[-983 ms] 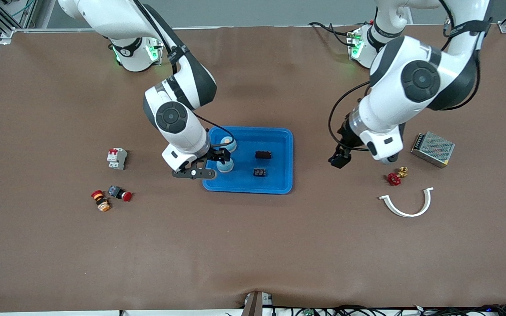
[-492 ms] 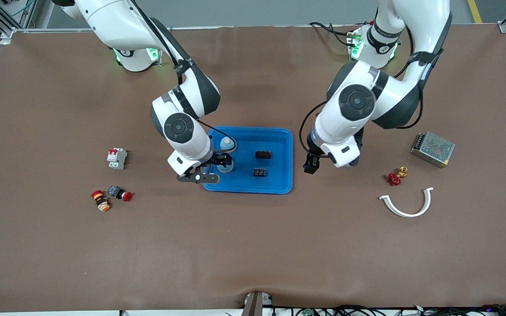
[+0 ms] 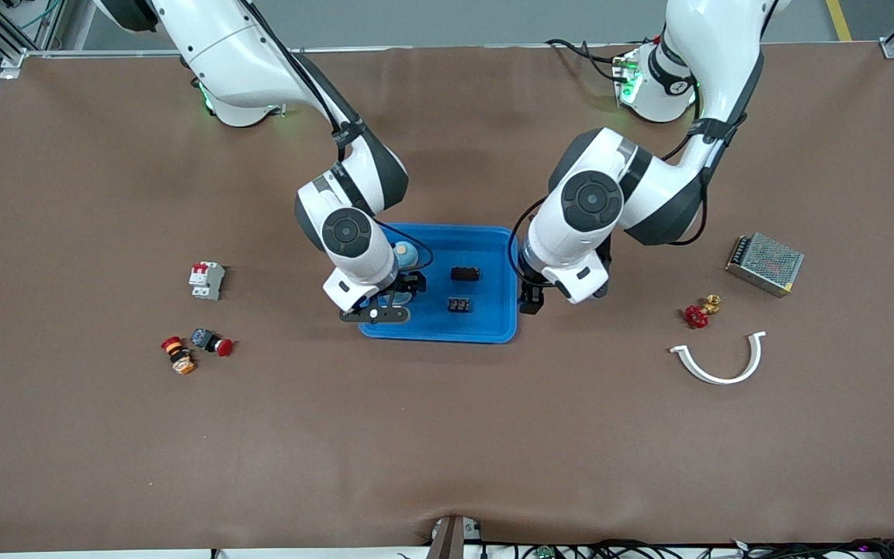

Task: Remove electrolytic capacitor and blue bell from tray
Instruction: 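Grasp a blue gauge with the right gripper while the left gripper lowers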

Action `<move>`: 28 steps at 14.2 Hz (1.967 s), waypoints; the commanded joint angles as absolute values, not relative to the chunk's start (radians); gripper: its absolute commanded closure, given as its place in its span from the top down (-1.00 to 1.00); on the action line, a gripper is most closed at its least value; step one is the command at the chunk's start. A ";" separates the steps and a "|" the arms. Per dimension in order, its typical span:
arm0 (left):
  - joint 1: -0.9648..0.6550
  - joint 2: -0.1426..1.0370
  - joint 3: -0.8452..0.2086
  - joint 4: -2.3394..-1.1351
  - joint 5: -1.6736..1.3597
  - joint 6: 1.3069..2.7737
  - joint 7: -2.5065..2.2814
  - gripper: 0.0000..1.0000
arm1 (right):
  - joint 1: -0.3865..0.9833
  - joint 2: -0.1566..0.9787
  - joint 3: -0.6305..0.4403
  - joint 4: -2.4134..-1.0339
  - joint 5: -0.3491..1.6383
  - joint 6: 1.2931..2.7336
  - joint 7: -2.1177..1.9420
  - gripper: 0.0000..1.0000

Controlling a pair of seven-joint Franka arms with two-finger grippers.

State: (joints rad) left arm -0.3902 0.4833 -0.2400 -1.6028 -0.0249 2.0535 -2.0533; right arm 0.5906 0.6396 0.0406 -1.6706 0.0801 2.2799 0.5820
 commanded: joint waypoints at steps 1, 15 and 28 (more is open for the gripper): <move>-0.423 0.541 -0.235 -1.542 0.000 2.060 -2.121 1.00 | 0.604 0.652 0.028 -1.664 0.072 2.292 0.597 1.00; -0.537 0.729 -0.222 -1.451 0.052 2.177 -2.263 1.00 | 0.623 0.676 0.028 -1.739 0.069 2.414 0.597 1.00; -0.580 0.868 -0.221 -1.351 0.129 2.256 -2.224 1.00 | 0.623 0.687 0.028 -1.743 0.026 2.416 0.595 0.99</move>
